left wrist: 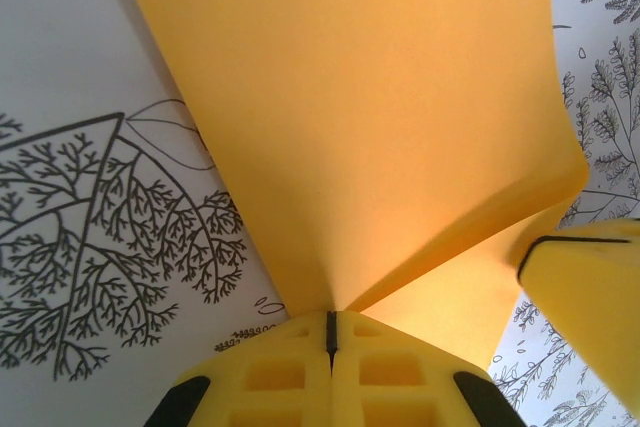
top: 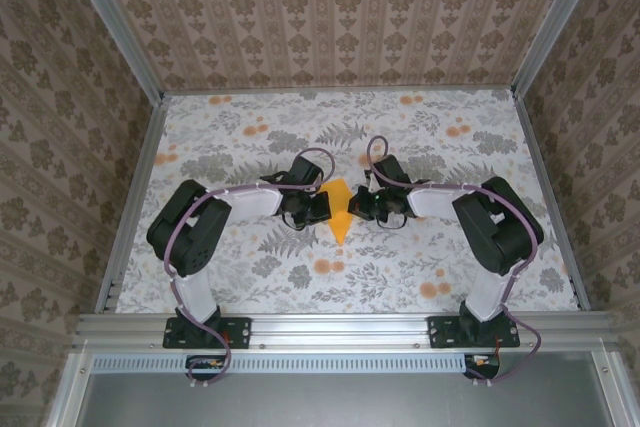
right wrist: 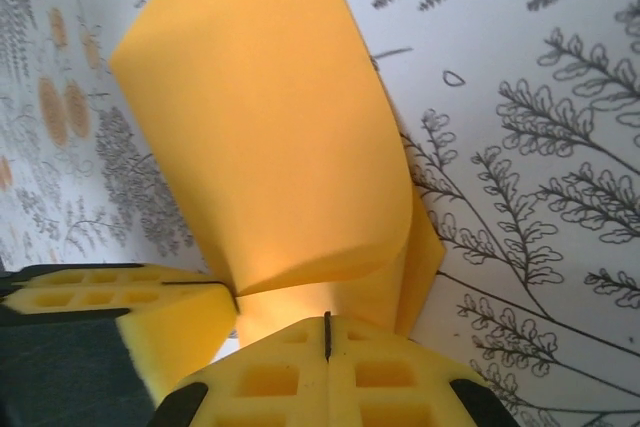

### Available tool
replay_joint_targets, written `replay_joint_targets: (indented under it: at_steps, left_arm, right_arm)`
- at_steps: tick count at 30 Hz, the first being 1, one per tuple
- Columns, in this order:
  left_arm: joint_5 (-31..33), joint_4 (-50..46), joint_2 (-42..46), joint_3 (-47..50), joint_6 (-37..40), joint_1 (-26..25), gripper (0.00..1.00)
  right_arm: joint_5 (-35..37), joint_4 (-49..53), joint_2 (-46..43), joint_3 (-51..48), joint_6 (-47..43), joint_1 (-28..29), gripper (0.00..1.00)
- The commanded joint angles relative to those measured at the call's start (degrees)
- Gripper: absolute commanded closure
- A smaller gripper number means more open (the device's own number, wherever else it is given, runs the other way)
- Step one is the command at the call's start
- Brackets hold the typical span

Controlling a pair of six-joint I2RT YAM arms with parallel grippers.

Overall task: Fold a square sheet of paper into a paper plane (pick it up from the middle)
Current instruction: Third fold the triangle at the center of the table.

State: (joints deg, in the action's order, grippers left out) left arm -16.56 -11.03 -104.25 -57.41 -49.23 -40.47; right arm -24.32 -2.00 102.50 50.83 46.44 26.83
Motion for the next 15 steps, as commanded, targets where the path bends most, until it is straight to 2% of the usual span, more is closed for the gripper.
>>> replay_joint_targets:
  at_steps: [1,8,15]
  left_arm:
    - [2.98,-5.05,-2.14,0.83,1.82,-0.05,1.0]
    - [2.74,-4.97,-1.92,0.76,2.5,-0.05,1.0]
    - [2.3,-4.79,-1.16,-0.6,5.4,0.25,1.0]
  right_arm:
    - [1.43,0.64,0.44,1.8,0.19,-0.94,0.99]
    - [6.86,3.78,2.66,1.62,1.04,-1.08,0.99]
    - [8.01,5.87,0.72,-1.59,3.03,-0.64,0.99]
